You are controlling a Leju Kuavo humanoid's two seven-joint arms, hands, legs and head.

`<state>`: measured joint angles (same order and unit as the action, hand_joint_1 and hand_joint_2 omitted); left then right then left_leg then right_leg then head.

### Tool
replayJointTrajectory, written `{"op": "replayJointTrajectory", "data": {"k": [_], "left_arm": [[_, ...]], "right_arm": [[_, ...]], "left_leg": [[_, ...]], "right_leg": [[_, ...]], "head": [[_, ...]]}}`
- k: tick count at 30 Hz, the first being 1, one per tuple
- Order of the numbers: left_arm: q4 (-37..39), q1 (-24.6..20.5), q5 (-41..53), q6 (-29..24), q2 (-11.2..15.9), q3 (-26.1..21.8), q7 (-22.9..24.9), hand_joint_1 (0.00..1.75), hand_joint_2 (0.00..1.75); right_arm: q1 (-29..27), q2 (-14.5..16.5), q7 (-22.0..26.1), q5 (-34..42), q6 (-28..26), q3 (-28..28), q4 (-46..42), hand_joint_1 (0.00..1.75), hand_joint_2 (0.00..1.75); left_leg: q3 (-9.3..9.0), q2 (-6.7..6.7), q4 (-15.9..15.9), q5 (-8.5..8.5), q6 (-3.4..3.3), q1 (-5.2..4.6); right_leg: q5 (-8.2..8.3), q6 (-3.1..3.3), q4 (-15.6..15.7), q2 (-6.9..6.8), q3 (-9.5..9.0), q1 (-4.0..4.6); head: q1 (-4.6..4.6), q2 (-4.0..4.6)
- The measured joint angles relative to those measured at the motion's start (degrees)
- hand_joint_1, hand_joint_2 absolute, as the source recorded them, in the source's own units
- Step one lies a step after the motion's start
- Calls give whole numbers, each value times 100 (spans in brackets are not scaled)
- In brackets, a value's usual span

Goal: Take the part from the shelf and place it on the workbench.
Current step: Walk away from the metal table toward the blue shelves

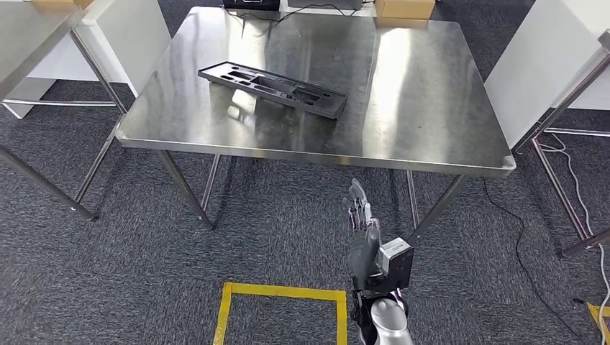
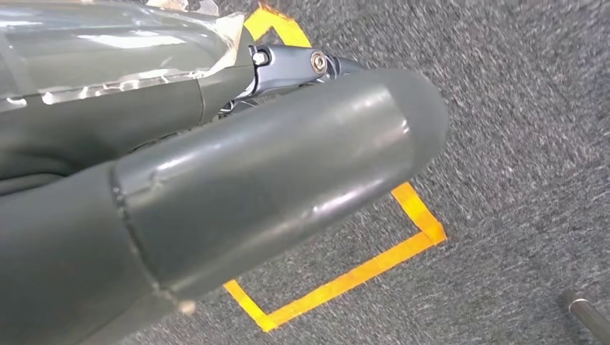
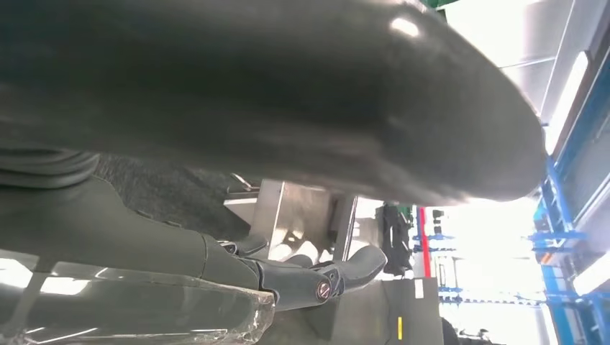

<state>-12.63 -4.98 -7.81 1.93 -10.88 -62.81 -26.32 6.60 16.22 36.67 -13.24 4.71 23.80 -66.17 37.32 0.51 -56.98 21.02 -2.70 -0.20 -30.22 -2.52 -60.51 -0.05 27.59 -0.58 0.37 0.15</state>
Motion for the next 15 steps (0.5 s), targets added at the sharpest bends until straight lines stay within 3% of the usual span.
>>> {"op": "replayJointTrajectory", "data": {"k": [2,4,5,6,8,9,10,11,13,15], "left_arm": [[0,2,15,66,-2,1,1,0,0],[0,12,47,166,9,3,11,0,0],[1,16,63,205,16,5,22,0,0],[1,19,74,234,21,7,38,0,0],[2,23,103,276,28,10,73,0,0],[2,29,127,298,37,10,91,0,0],[2,34,152,318,51,10,110,0,0],[1,40,179,337,68,10,131,0,0],[0,49,221,362,96,11,166,0,0],[1,43,244,377,105,13,193,0,0]], "right_arm": [[61,2,-151,-195,-173,0,145,0,0],[307,-1,-790,-649,-761,-19,859,0,0],[457,-2,-1253,-861,-1134,-50,1382,0,0],[578,-7,-1775,-1023,-1508,-109,1946,0,0],[663,-58,-2695,-1267,-2099,-240,2862,0,0],[667,-119,-3139,-1415,-2321,-285,3254,0,0],[658,-202,-3533,-1554,-2480,-305,3590,0,0],[634,-301,-3889,-1656,-2585,-316,3896,0,0],[549,-471,-4292,-1705,-2664,-360,4330,0,0],[476,-606,-4447,-1716,-2715,-407,4613,0,0]], "left_leg": [[46,8,8,-117,66,-6],[71,6,24,-182,150,29],[108,-7,-36,-78,186,51],[169,-23,-198,156,224,68],[326,-44,-822,807,294,101],[383,-44,-1192,1025,334,120],[398,-43,-1484,1070,369,145],[343,-42,-1643,977,398,176],[-39,-41,-1388,654,450,243],[-607,-82,-645,718,496,261]], "right_leg": [[-92,86,492,7,-259,44],[-17,186,561,7,-196,40],[51,245,569,2,-154,21],[130,298,580,-16,-95,-6],[273,344,575,-64,47,-26],[348,338,568,-91,127,-27],[418,316,556,-110,210,-30],[482,280,536,-123,302,-39],[569,197,452,-138,495,-79],[628,105,329,-131,667,-98]], "head": [[11,0],[13,0],[13,0],[26,0],[51,0],[61,0],[61,0],[61,0],[59,0],[73,0]]}}
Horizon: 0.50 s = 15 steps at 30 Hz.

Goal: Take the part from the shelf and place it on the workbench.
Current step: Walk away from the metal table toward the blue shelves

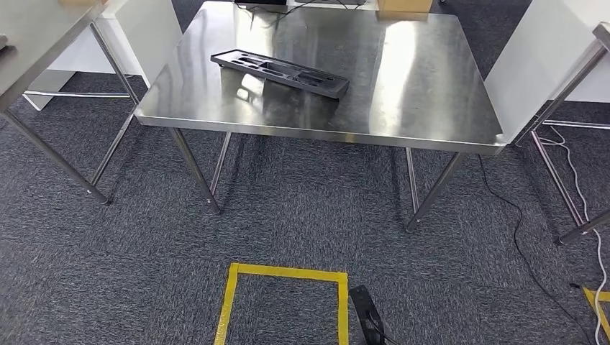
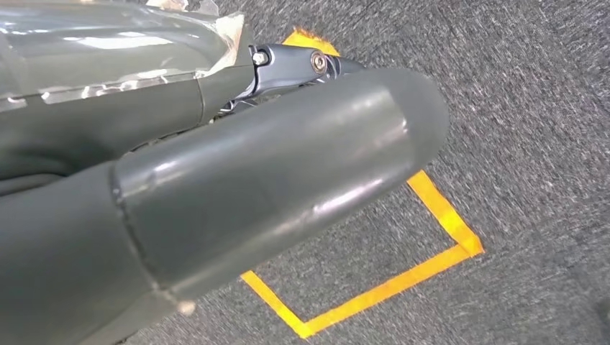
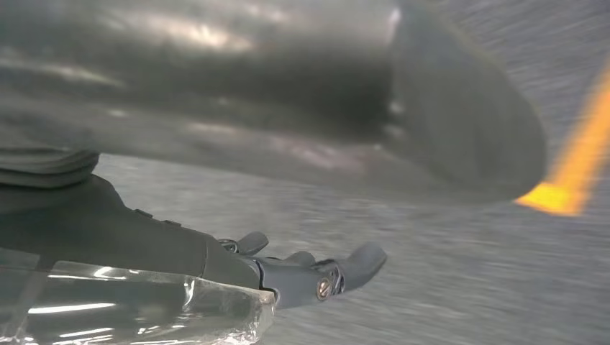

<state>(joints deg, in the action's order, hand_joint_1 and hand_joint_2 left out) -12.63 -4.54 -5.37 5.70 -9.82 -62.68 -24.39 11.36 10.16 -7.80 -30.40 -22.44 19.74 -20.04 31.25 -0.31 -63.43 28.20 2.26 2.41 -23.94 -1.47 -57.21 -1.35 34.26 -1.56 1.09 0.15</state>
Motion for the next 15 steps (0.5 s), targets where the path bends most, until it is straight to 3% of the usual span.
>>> {"op": "replayJointTrajectory", "data": {"k": [2,4,5,6,7,9,10,11,12,13,15], "left_arm": [[1,-6,15,6,5,4,15,0,0],[0,-6,25,7,12,6,19,0,0],[0,-8,24,5,13,6,20,0,0],[-1,-10,23,4,16,6,20,0,0],[-1,-9,22,2,21,5,21,0,0],[-1,-3,21,-1,31,4,21,0,0],[-1,-1,20,-2,34,4,21,0,0],[-1,-1,21,-1,34,5,21,0,0],[-1,-1,21,-1,33,5,21,0,0],[-1,-2,21,0,32,6,21,0,0],[-1,-8,21,0,21,5,21,0,0]], "right_arm": [[-18,-90,-70,-9,-33,-19,204,0,0],[-34,-139,-109,-21,-48,-21,361,0,0],[-45,-156,-123,-26,-49,-21,421,0,0],[-55,-169,-138,-31,-49,-20,476,0,0],[-59,-177,-149,-34,-49,-20,521,0,0],[-55,-196,-165,-37,-49,-21,595,0,0],[-51,-205,-166,-39,-49,-21,630,0,0],[-50,-217,-167,-41,-49,-21,659,0,0],[-49,-226,-168,-43,-49,-21,678,0,0],[-47,-235,-169,-44,-49,-21,691,0,0],[-25,-250,-170,-46,-51,-21,704,0,0]], "left_leg": [[-259,-39,464,211,-63,-46],[-193,-23,514,170,-237,-98],[-136,-6,523,105,-322,-116],[-60,10,537,29,-400,-126],[36,26,547,-52,-468,-133],[221,42,542,-203,-537,-172],[315,46,538,-281,-557,-199],[407,48,534,-361,-566,-226],[499,48,530,-443,-571,-251],[586,48,527,-525,-573,-276],[730,51,524,-681,-558,-312]], "right_leg": [[90,-104,-60,20,96,18],[193,-209,-31,34,130,14],[153,-225,-57,44,169,-1],[7,-210,-174,52,235,-9],[-244,-165,-407,61,325,-16],[-804,-74,-1084,78,485,1],[-952,-72,-1395,85,501,15],[-976,-95,-1575,92,448,36],[-897,-129,-1583,98,305,66],[-782,-145,-1402,103,70,102],[-725,-61,-571,105,-594,187]], "head": [[13,-1],[8,-1],[6,0],[-8,0],[-23,0],[-49,0],[-51,0],[-53,0],[-55,0],[-56,0],[-54,0]]}}
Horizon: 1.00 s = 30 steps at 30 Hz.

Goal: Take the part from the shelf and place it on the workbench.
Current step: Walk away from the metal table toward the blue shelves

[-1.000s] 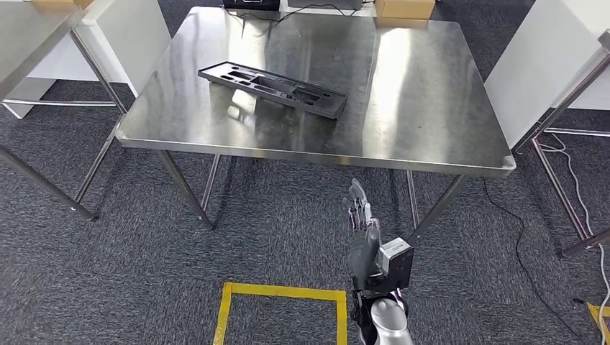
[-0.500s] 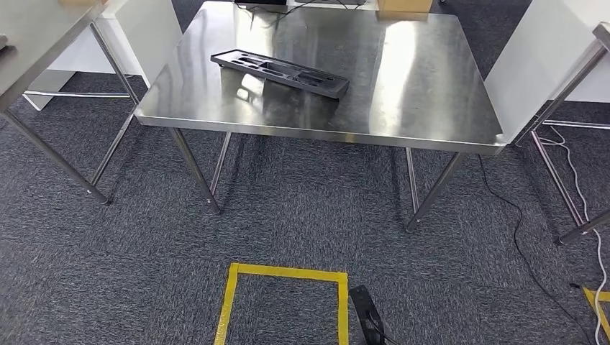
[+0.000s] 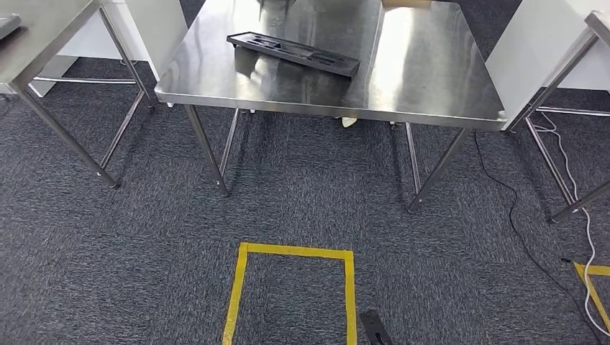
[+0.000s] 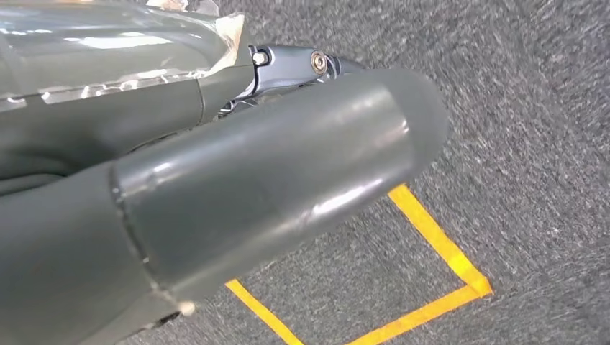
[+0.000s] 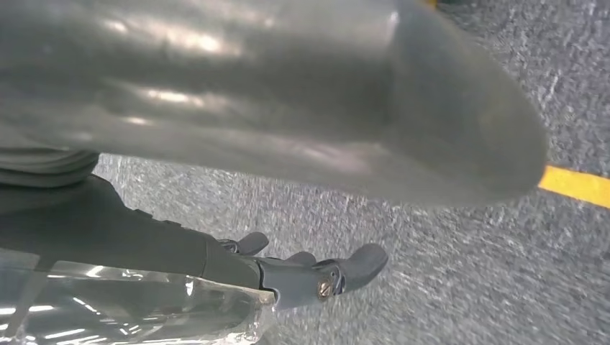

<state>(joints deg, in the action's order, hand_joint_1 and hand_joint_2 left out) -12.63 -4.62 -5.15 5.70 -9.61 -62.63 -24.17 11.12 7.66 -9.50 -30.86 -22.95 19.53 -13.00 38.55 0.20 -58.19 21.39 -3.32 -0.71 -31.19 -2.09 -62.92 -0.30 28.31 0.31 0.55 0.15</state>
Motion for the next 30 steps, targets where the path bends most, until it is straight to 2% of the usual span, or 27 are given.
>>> {"op": "replayJointTrajectory", "data": {"k": [1,2,3,4,5,6,7,9,10,11,12,13,14,15,16,17,18,20,21,23,24,25,26,27,28,29,30], "left_arm": [[0,-3,0,1,-6,0,0,0,0],[0,-5,1,2,-11,0,0,0,0],[0,-4,1,3,-16,0,1,0,0],[0,2,2,3,-11,1,1,0,0],[1,11,2,2,-8,2,2,0,0],[2,21,2,1,-6,2,2,0,0],[3,29,2,-1,0,3,2,0,0],[4,35,2,-1,4,3,2,0,0],[4,35,2,-1,10,3,2,0,0],[4,36,2,-1,15,3,2,0,0],[4,36,2,-1,20,3,2,0,0],[3,35,2,-1,22,3,2,0,0],[3,32,2,0,21,3,2,0,0],[3,26,19,3,17,3,9,0,0],[4,22,119,12,14,24,59,0,0],[6,23,335,21,16,95,149,0,0],[9,32,625,30,20,214,256,0,0],[22,65,1149,36,25,539,424,0,0],[31,75,1264,35,22,678,449,0,0],[48,82,1327,33,15,873,466,0,0],[54,85,1339,34,15,940,471,0,0],[59,87,1345,35,15,994,475,0,0],[63,89,1346,37,15,1040,479,0,0],[64,88,1346,38,15,1077,480,0,0],[66,87,1346,42,15,1107,481,0,0],[68,85,1346,46,15,1132,481,0,0],[70,84,1346,53,11,1152,482,0,0]], "right_arm": [[14,-3,0,-2,-2,1,5,0,0],[26,-5,0,-2,-3,1,10,0,0],[30,-8,-1,-3,-4,1,17,0,0],[28,-6,-1,-3,-4,1,27,0,0],[28,-7,-2,-3,-4,1,36,0,0],[28,-5,-3,-4,-4,0,43,0,0],[26,2,-3,-4,-4,0,49,0,0],[18,14,-3,-6,-4,0,57,0,0],[12,19,-3,-6,-4,0,62,0,0],[9,18,-3,-6,-4,-1,67,0,0],[8,17,-3,-5,-4,-1,72,0,0],[8,17,-3,-5,-4,-1,75,0,0],[9,16,-3,-5,-4,-1,76,0,0],[11,12,-17,6,-16,-1,78,0,0],[1,6,-89,78,-86,-16,80,0,0],[-38,-6,-197,221,-231,-62,84,0,0],[-101,-25,-285,431,-431,-156,93,0,0],[-308,-94,-295,845,-784,-440,134,0,0],[-421,-138,-223,961,-864,-585,158,0,0],[-631,-210,-149,1032,-912,-801,196,0,0],[-705,-240,-146,1038,-925,-878,208,0,0],[-751,-263,-147,1038,-935,-938,217,0,0],[-772,-284,-148,1034,-942,-984,222,0,0],[-779,-298,-148,1029,-942,-1019,226,0,0],[-783,-308,-149,1027,-942,-1048,228,0,0],[-784,-314,-150,1022,-942,-1074,229,0,0],[-781,-320,-151,1017,-942,-1096,231,0,0]], "left_leg": [[41,8,10,-74,18,-9],[62,18,27,-147,44,-4],[72,26,58,-220,78,1],[85,28,93,-287,111,12],[116,15,92,-264,149,22],[164,-2,13,-113,189,30],[228,-19,-188,162,232,45],[350,-36,-878,814,326,99],[378,-36,-1242,980,373,132],[353,-35,-1480,996,416,167],[245,-34,-1543,905,460,205],[35,-32,-1393,759,506,247],[-255,-33,-1054,664,559,290],[-554,-44,-653,656,600,304],[-786,-62,-313,707,612,308],[-919,-81,-84,789,606,292],[-957,-102,6,839,568,254],[-906,-109,44,801,434,219],[-864,-107,57,753,348,211],[-739,-87,72,650,189,202],[-666,-69,70,598,134,187],[-590,-42,67,545,100,167],[-516,-12,63,489,79,147],[-448,10,61,434,75,131],[-383,24,59,379,76,117],[-325,30,58,324,82,108],[-279,29,57,270,97,98]], "right_leg": [[-54,63,392,2,-242,32],[-114,127,675,4,-388,59],[-127,175,814,6,-422,80],[-66,212,841,6,-373,54],[17,253,868,0,-329,32],[112,300,891,-6,-277,0],[213,332,910,-11,-202,-36],[373,356,899,-17,-47,-46],[446,336,887,-23,45,-53],[509,308,866,-30,134,-66],[565,271,836,-35,236,-88],[609,230,793,-37,335,-117],[638,191,735,-39,425,-140],[662,152,672,-43,515,-152],[687,111,616,-47,585,-150],[715,69,577,-53,634,-133],[750,16,567,-61,668,-119],[762,-74,552,-70,703,-129],[666,-86,474,-67,757,-147],[231,-44,-11,-38,956,-172],[-16,-22,-377,-22,1070,-165],[-191,-25,-732,-9,1147,-160],[-262,-50,-981,-1,1157,-155],[-219,-89,-1048,2,1066,-148],[-103,-128,-918,3,871,-138],[16,-142,-597,6,577,-127],[61,-117,-142,10,228,-106]], "head": [[10,0],[13,0],[15,0],[14,0],[3,0],[9,0],[15,0],[35,0],[37,0],[36,0],[38,0],[38,0],[40,0],[54,0],[59,0],[65,0],[68,0],[62,0],[50,0],[7,0],[-14,0],[-24,0],[-24,0],[-23,0],[-23,0],[-22,0],[-23,0]]}}
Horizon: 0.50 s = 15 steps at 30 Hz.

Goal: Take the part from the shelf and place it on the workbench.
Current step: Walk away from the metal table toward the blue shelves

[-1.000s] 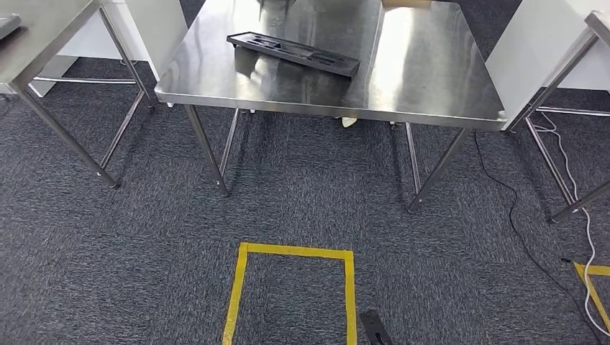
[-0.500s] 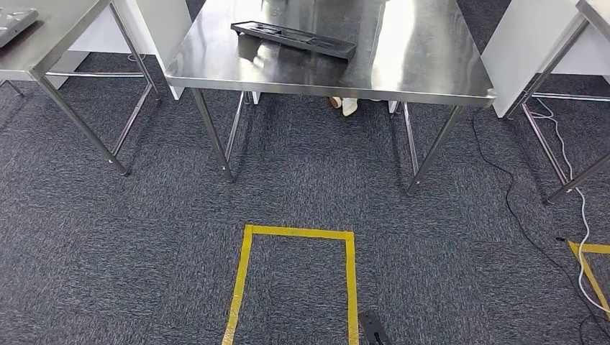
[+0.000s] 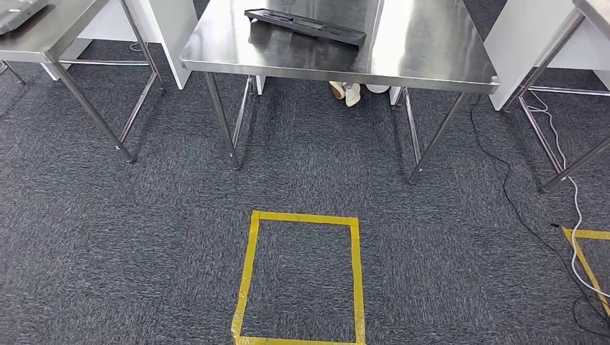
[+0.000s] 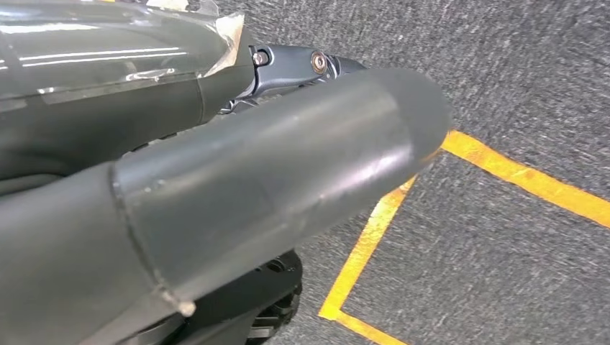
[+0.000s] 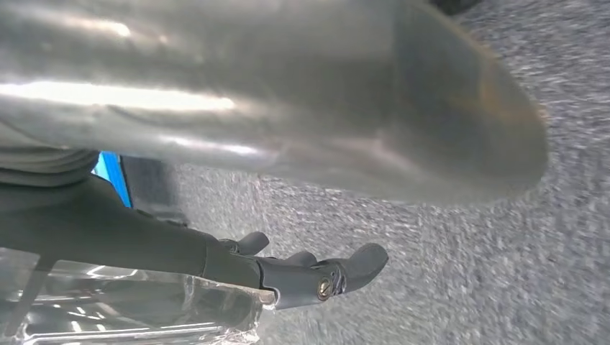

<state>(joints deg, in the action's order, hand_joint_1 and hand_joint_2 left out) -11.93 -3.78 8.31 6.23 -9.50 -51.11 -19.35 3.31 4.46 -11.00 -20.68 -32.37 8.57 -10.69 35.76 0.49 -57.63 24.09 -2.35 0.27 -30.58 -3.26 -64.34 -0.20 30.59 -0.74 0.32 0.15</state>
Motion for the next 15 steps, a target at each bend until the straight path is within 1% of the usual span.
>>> {"op": "replayJointTrajectory", "data": {"k": [1,2,3,4,5,6,7,8,9,10,11,12,13,14,15], "left_arm": [[2,-1,-1,9,-4,14,1,0,0],[4,-2,-2,18,-7,25,2,0,0],[6,-4,-3,26,-9,36,3,0,0],[8,-1,-4,32,-11,46,4,0,0],[13,3,-5,34,-9,58,4,0,0],[17,10,-5,35,-6,71,5,0,0],[23,18,-6,35,-3,83,6,0,0],[28,23,-7,34,3,91,6,0,0],[32,26,-7,34,6,95,6,0,0],[34,25,-7,34,8,98,7,0,0],[35,24,-7,34,10,102,6,0,0],[35,23,-7,34,13,105,6,0,0],[35,22,-7,34,15,108,6,0,0],[35,19,-7,34,16,109,5,0,0],[35,11,-7,35,16,110,5,0,0]], "right_arm": [[5,-4,3,-4,-1,-17,1,0,0],[9,-8,10,-9,-1,-30,2,0,0],[14,-13,19,-11,-2,-39,3,0,0],[14,-18,28,-11,-3,-46,4,0,0],[13,-23,34,-11,-4,-52,8,0,0],[15,-28,38,-11,-4,-57,11,0,0],[13,-32,39,-10,-4,-61,14,0,0],[10,-34,40,-10,-4,-66,16,0,0],[5,-34,42,-10,-4,-69,16,0,0],[0,-33,44,-10,-4,-74,16,0,0],[-4,-34,47,-10,-4,-78,16,0,0],[-5,-35,49,-10,-4,-83,16,0,0],[-5,-38,51,-10,-4,-88,16,0,0],[-5,-39,51,-10,-4,-92,17,0,0],[-5,-41,51,-11,-4,-97,17,0,0]], "left_leg": [[34,1,1,-57,24,-6],[51,1,14,-117,53,-8],[60,1,28,-174,85,-4],[64,1,53,-236,124,2],[79,-6,59,-251,160,16],[110,-15,11,-160,195,27],[153,-24,-120,43,229,37],[214,-32,-371,349,259,50],[277,-37,-714,678,292,55],[331,-38,-1091,923,322,64],[346,-39,-1402,1027,352,72],[297,-38,-1568,988,375,85],[161,-38,-1546,846,392,102],[-74,-37,-1323,683,406,122],[-369,-41,-953,622,417,142]], "right_leg": [[-10,43,448,4,-311,30],[-44,93,774,9,-510,55],[-82,135,960,13,-598,80],[-57,170,1009,15,-583,94],[1,213,1011,11,-536,63],[63,269,1024,4,-492,38],[137,334,1034,-7,-438,14],[211,381,1034,-19,-376,-8],[278,412,1024,-28,-297,5],[343,421,1007,-38,-219,12],[408,412,979,-47,-129,16],[465,398,940,-55,-30,18],[516,379,889,-59,75,13],[558,352,824,-61,187,7],[590,322,752,-61,290,5]], "head": [[5,0],[10,0],[8,0],[10,0],[4,0],[1,0],[12,0],[20,0],[31,0],[38,0],[39,0],[40,0],[39,0],[41,0],[43,0]]}}
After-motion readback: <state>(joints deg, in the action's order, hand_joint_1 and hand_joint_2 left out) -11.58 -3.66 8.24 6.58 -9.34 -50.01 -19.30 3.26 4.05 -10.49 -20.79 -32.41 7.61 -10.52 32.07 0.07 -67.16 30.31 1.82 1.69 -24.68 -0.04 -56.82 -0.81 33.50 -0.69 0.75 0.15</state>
